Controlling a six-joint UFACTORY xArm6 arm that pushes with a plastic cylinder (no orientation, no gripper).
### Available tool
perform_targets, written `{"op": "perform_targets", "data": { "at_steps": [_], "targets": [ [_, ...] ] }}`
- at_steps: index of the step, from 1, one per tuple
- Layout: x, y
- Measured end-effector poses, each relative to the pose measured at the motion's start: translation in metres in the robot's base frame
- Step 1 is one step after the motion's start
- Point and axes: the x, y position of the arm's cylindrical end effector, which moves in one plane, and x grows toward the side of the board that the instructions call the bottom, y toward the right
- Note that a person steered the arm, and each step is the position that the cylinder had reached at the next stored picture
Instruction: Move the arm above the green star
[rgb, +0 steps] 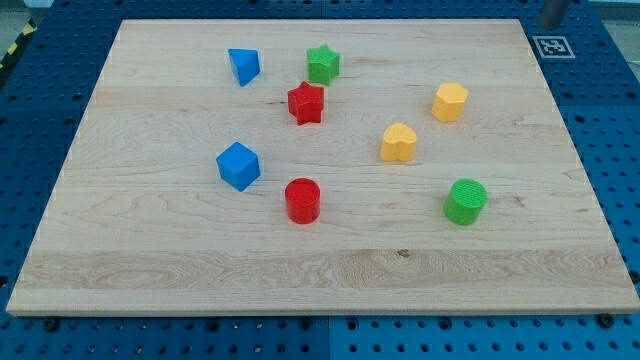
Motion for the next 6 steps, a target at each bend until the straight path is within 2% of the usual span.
{"op": "perform_targets", "data": {
  "at_steps": [2,3,6],
  "targets": [
    [0.003,0.0],
    [0.019,-0.044],
    [0.027,-0.194]
  ]
}}
